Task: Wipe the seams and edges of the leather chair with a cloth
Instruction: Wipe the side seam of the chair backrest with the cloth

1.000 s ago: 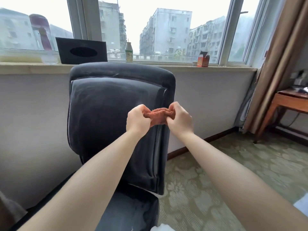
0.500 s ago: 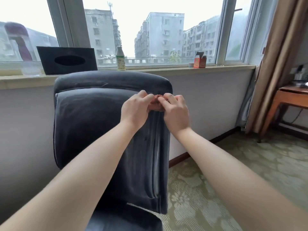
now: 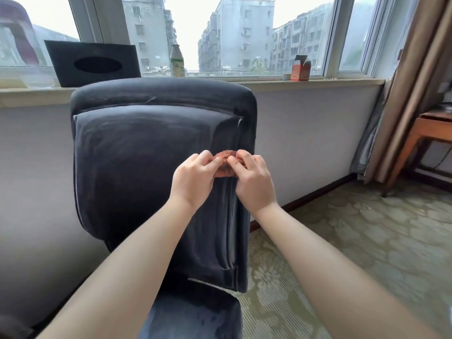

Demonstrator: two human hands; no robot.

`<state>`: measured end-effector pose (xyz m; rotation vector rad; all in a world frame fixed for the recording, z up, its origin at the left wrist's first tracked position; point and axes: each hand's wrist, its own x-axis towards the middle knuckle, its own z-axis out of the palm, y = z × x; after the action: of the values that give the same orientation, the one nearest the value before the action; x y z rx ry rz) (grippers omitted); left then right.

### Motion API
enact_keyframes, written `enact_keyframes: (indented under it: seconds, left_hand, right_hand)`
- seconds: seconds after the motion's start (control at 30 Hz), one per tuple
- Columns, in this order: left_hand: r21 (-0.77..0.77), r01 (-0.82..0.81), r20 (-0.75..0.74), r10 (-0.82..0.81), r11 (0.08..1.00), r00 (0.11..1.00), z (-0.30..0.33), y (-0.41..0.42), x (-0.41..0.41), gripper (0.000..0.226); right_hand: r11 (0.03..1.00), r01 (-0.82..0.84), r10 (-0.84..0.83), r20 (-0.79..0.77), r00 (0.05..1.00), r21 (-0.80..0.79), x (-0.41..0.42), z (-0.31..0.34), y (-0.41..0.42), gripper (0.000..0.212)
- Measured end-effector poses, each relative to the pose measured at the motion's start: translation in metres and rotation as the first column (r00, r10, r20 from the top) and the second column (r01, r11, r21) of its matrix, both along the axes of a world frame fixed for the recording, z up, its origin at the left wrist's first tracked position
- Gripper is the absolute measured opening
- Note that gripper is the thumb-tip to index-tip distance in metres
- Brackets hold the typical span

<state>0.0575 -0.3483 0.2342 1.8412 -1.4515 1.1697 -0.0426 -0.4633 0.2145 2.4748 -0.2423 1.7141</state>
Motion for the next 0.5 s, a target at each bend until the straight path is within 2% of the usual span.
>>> enact_keyframes:
  seconds: [0.2, 0.5]
  left_hand:
    - [-0.045, 0.022, -0.041, -0.024, 0.999, 0.999, -0.035, 0.007, -0.004, 0.019]
    - [-0.049, -0.012, -0.018, 0.012, 0.999, 1.0, -0.072, 0.015, -0.014, 0.016]
  right_hand:
    - [0.996, -0.032, 0.032, 0.003, 0.999, 0.08, -0.004, -0.03, 0.011, 0.032]
    - [0.989, -0.05, 0.052, -0.013, 0.999, 0.142, -0.01, -0.064, 0.022, 0.027]
